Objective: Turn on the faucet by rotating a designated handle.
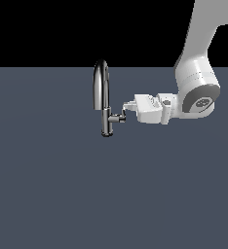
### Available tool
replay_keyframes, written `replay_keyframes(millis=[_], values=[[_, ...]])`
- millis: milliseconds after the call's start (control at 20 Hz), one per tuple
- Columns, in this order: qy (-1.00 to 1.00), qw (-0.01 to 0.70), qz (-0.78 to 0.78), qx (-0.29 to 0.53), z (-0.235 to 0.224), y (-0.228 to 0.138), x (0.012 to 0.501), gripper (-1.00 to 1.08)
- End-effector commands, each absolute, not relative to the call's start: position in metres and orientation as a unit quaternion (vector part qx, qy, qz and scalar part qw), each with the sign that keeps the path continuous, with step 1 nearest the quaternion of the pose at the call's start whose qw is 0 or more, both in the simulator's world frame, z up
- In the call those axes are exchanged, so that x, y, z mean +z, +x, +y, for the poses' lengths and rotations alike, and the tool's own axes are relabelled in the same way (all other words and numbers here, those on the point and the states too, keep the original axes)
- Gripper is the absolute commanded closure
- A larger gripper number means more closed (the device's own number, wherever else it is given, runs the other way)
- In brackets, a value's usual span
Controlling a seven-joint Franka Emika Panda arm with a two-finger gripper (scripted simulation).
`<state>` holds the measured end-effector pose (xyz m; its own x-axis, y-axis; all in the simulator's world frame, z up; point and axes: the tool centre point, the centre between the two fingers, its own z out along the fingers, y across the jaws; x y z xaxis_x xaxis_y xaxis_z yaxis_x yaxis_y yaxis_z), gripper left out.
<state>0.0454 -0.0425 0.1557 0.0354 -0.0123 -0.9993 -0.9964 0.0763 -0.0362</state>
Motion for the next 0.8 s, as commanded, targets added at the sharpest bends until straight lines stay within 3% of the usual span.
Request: replay_keyframes(millis=[0, 250, 350, 750], values=[[-0.489, 0.52, 0.512, 0.478, -0.037, 0.031, 0.143, 1.08], [-0.489, 0.519, 0.511, 0.48, -0.034, 0.012, 0.13, 1.08], [-0.493, 0.526, 0.511, 0.468, -0.042, 0.022, 0.141, 1.08], [-0.491, 0.521, 0.511, 0.476, -0.036, 0.01, 0.089, 1.08]])
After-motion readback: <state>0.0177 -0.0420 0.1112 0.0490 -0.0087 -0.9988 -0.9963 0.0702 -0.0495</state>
